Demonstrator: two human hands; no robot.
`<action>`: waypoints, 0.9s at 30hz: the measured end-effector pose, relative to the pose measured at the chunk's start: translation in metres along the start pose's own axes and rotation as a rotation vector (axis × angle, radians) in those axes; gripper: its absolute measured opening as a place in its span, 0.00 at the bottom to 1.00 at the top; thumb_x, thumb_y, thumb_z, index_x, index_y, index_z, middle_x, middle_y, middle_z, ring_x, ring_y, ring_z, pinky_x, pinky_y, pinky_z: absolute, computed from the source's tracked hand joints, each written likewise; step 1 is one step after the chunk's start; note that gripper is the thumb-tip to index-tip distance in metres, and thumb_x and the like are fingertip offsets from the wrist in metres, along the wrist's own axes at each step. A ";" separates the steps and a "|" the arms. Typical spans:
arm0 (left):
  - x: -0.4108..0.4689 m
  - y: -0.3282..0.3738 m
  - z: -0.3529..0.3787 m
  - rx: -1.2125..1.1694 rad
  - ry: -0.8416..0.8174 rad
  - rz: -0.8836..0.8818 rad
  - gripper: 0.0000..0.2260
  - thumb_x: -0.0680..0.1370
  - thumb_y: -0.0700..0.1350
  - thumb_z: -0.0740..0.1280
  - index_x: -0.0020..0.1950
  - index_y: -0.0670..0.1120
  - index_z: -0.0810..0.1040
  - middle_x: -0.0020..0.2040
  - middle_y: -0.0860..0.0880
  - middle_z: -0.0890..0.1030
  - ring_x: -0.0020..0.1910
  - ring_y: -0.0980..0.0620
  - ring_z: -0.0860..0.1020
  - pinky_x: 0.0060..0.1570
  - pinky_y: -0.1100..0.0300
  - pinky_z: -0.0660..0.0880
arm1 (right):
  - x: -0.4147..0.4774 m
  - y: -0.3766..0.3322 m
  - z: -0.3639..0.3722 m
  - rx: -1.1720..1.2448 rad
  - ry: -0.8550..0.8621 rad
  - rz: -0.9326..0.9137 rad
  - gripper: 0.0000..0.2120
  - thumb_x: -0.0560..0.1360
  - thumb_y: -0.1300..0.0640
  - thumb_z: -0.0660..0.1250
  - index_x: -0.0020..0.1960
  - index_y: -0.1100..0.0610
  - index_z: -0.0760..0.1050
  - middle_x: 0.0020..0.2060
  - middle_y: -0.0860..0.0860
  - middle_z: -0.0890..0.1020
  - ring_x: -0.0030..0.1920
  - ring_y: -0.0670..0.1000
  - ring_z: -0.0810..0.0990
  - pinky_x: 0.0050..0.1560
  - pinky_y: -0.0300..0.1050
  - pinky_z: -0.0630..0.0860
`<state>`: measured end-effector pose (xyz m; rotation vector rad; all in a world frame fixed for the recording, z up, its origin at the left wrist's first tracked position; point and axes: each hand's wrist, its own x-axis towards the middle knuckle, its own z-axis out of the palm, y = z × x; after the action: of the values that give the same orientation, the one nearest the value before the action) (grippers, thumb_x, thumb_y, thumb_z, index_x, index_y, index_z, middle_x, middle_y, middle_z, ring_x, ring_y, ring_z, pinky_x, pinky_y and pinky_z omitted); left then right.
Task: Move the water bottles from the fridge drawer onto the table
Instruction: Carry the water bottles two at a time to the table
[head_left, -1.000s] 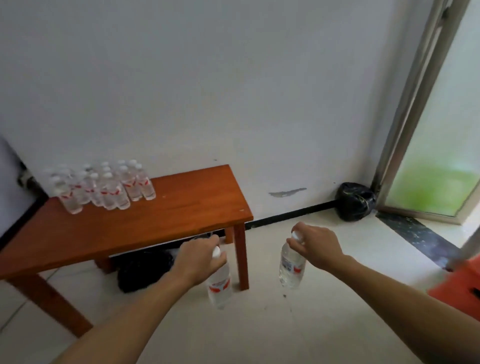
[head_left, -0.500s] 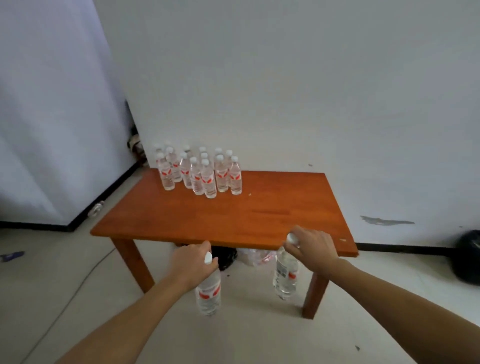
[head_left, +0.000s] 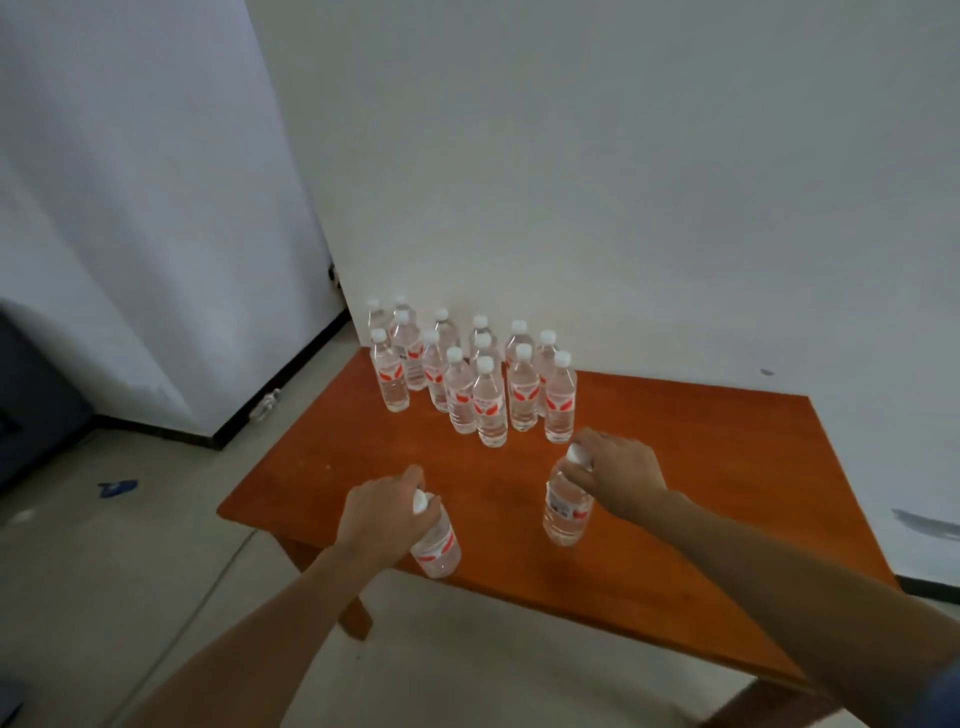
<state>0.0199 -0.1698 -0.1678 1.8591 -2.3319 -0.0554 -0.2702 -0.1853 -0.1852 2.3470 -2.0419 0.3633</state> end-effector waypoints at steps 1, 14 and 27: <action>0.015 -0.006 0.003 -0.011 0.009 -0.015 0.10 0.78 0.59 0.61 0.48 0.53 0.70 0.37 0.56 0.76 0.35 0.58 0.75 0.36 0.65 0.71 | 0.017 0.001 0.006 0.016 -0.004 -0.001 0.19 0.77 0.37 0.58 0.60 0.48 0.70 0.46 0.44 0.80 0.38 0.43 0.76 0.32 0.34 0.68; 0.242 -0.095 0.056 -0.065 -0.056 0.147 0.12 0.78 0.57 0.62 0.52 0.50 0.73 0.44 0.54 0.80 0.40 0.56 0.78 0.40 0.62 0.76 | 0.191 -0.001 0.071 -0.007 -0.029 0.124 0.17 0.78 0.38 0.57 0.59 0.47 0.71 0.47 0.44 0.81 0.36 0.43 0.75 0.31 0.34 0.64; 0.365 -0.145 0.087 -0.159 -0.126 0.292 0.14 0.78 0.55 0.63 0.57 0.48 0.72 0.45 0.51 0.80 0.40 0.53 0.77 0.39 0.60 0.73 | 0.261 -0.014 0.118 0.053 -0.038 0.368 0.13 0.77 0.41 0.61 0.55 0.47 0.71 0.46 0.45 0.80 0.41 0.44 0.76 0.41 0.38 0.70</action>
<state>0.0681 -0.5635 -0.2351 1.4673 -2.5723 -0.3207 -0.2051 -0.4564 -0.2507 2.0089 -2.5121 0.3821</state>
